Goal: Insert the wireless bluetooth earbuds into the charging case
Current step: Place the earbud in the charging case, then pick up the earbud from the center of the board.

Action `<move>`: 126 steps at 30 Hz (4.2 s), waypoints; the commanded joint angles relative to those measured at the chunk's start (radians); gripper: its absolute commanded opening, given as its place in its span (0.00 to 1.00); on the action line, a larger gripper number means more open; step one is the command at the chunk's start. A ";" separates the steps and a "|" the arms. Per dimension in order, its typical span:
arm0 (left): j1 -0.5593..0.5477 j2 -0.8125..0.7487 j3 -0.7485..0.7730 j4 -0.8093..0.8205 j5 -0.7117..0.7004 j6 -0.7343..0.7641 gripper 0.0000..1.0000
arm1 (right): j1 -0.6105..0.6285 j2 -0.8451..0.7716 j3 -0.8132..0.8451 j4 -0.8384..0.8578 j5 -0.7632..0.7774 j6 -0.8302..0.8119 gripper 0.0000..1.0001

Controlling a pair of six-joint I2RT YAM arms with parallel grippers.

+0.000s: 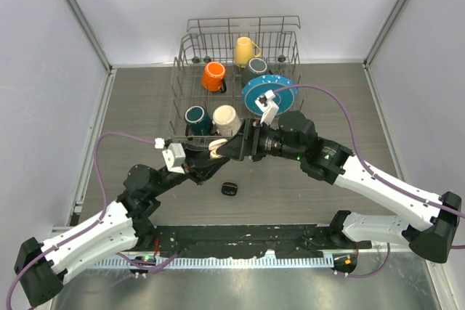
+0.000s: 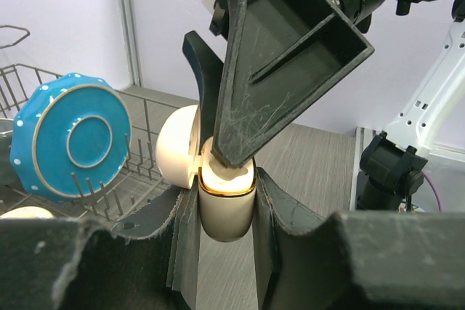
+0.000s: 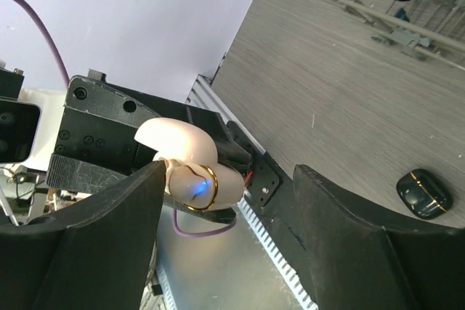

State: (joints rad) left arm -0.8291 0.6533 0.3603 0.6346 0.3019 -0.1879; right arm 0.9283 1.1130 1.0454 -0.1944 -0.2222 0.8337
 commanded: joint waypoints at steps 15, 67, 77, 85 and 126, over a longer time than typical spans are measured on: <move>0.002 -0.099 -0.026 -0.013 -0.043 0.001 0.00 | 0.001 -0.248 0.143 -0.364 0.513 -0.128 0.82; 0.002 -0.110 -0.024 -0.023 -0.030 0.024 0.00 | -0.916 0.034 -0.355 -0.464 0.195 -0.196 0.52; 0.004 -0.112 -0.026 -0.023 -0.033 0.027 0.00 | -0.915 0.113 -0.341 -0.415 0.280 -0.205 0.47; 0.002 -0.110 -0.030 -0.019 -0.037 0.027 0.00 | -0.916 0.143 -0.360 -0.364 0.281 -0.223 0.43; 0.004 -0.087 -0.034 -0.009 -0.044 0.016 0.00 | -0.916 0.206 -0.403 -0.304 0.236 -0.217 0.39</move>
State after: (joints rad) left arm -0.8291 0.5720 0.3264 0.5831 0.2787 -0.1757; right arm 0.0174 1.3109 0.6418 -0.5320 0.0257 0.6258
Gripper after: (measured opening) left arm 0.321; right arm 0.385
